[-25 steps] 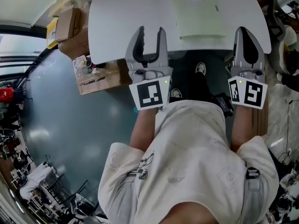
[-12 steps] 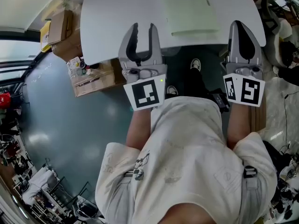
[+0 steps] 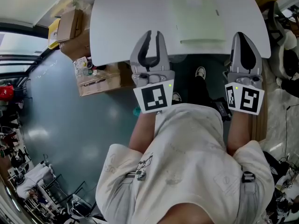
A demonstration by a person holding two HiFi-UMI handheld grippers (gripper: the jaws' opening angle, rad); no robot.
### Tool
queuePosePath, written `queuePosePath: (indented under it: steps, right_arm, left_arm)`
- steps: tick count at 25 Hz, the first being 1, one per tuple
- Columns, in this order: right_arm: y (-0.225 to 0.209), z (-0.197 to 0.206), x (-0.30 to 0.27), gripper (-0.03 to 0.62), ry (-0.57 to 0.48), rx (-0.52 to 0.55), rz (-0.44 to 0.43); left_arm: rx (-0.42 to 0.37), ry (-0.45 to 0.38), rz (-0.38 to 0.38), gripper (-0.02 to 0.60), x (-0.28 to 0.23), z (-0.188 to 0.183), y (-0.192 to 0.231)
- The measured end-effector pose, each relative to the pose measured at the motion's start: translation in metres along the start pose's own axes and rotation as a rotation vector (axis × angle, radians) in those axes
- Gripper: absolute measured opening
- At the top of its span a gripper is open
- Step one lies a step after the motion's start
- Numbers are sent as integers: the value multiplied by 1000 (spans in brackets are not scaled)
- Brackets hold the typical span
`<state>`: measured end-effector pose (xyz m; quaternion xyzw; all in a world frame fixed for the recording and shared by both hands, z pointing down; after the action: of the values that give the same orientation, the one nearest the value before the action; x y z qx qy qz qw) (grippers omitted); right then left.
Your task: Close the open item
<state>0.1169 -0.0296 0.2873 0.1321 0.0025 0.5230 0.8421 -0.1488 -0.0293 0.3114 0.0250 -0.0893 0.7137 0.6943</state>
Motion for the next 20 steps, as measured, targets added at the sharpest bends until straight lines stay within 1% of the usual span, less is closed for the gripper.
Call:
queuePosePath:
  steps: [2, 5, 8, 10, 15, 20]
  right_arm:
    - [-1, 0, 0, 2, 0, 0, -1]
    - [0, 1, 0, 2, 5, 2, -4]
    - [4, 3, -5, 2, 8, 6, -15]
    - [4, 2, -7, 2, 5, 4, -24]
    - [3, 3, -6, 2, 12, 3, -29]
    - [3, 3, -5, 2, 16, 10, -35]
  left_arm:
    - [-2, 2, -9, 67, 1, -1, 0]
    - [-5, 2, -12, 28, 2, 0, 0]
    - [0, 12, -13, 23, 1, 1, 4]
    - [1, 9, -17, 2, 0, -1, 6]
    - [-16, 14, -8, 2, -3, 0, 4]
    - [-14, 11, -15, 2, -3, -1, 3]
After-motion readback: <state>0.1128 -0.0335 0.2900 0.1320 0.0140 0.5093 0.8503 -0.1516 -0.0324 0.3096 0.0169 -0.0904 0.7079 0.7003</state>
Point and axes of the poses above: the fingertips, and each gripper's own axes: x backward along the fingers, y to its left, z out of its underside, the point moved 10 cm from there along x, backward along the fingers, and after that the axes turned 10 degrees about -z, right-handed, at the moved point
